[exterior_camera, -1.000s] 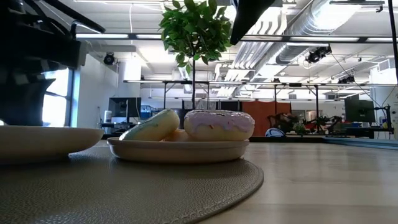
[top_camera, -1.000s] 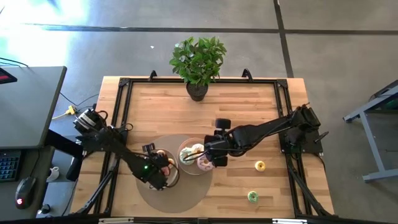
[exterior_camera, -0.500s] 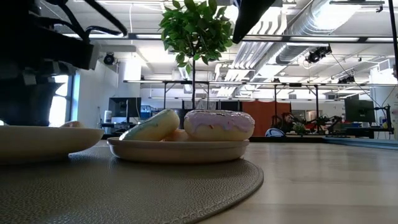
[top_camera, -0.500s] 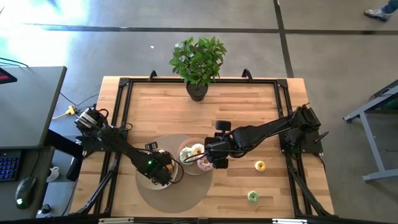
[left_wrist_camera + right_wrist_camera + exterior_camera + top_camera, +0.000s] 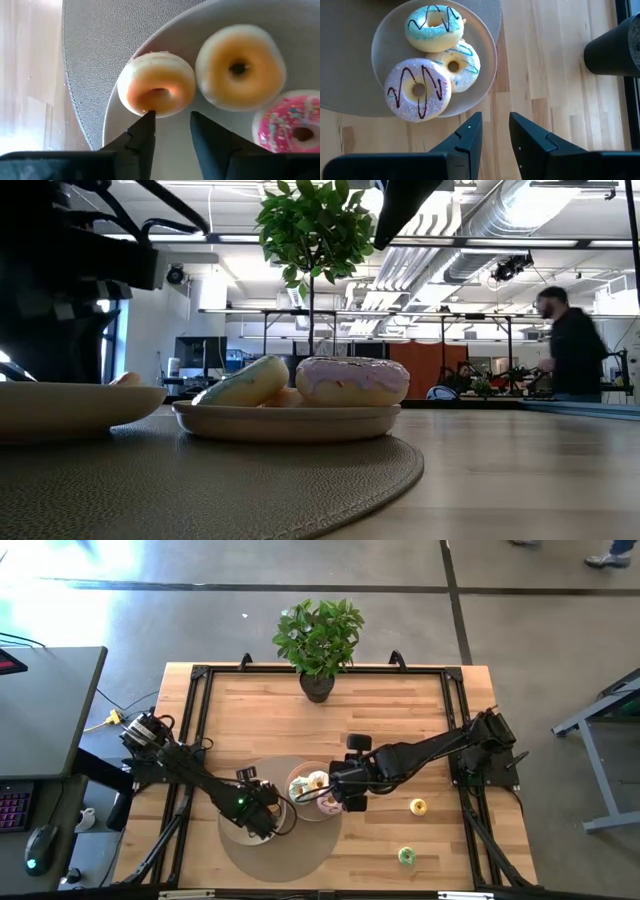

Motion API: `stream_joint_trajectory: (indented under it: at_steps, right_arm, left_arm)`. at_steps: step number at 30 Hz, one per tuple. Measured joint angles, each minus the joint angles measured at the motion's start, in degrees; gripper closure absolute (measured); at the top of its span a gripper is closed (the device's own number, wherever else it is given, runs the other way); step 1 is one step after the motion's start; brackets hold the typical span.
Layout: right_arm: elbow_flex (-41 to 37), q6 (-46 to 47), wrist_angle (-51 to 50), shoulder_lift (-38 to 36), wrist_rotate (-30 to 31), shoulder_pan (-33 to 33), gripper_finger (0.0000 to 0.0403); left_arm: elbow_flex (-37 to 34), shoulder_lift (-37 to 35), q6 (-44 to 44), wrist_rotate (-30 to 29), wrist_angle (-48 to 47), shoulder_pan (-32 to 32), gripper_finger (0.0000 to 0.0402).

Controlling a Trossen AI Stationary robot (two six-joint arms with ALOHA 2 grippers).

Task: Pick & Place donuts
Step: Adjust the small pink and green donuts

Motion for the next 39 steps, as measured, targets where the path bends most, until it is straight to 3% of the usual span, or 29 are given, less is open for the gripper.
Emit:
stream_joint_trajectory:
  at_steps: [10,26,34,39]
  right_arm:
    - [0.0,0.0,0.0,0.02,0.0,0.0,0.0309]
    - [0.0,0.0,-0.02,0.02,0.0,0.0,0.0309]
    - [0.0,0.0,-0.02,0.02,0.0,-0.02,0.0309]
    - [0.0,0.0,0.74,0.02,0.02,0.0,0.0309]
  left_arm:
    - [-3.64,-0.11,-0.46,-0.86,5.09,-0.02,0.0395]
    - [-2.77,-6.17,-3.28,-4.79,6.76,-0.94,0.0401]
    - [-2.83,-8.47,0.04,2.64,10.41,-3.93,0.0401]
    - [-2.83,-10.34,2.84,-1.49,12.79,-6.58,0.0401]
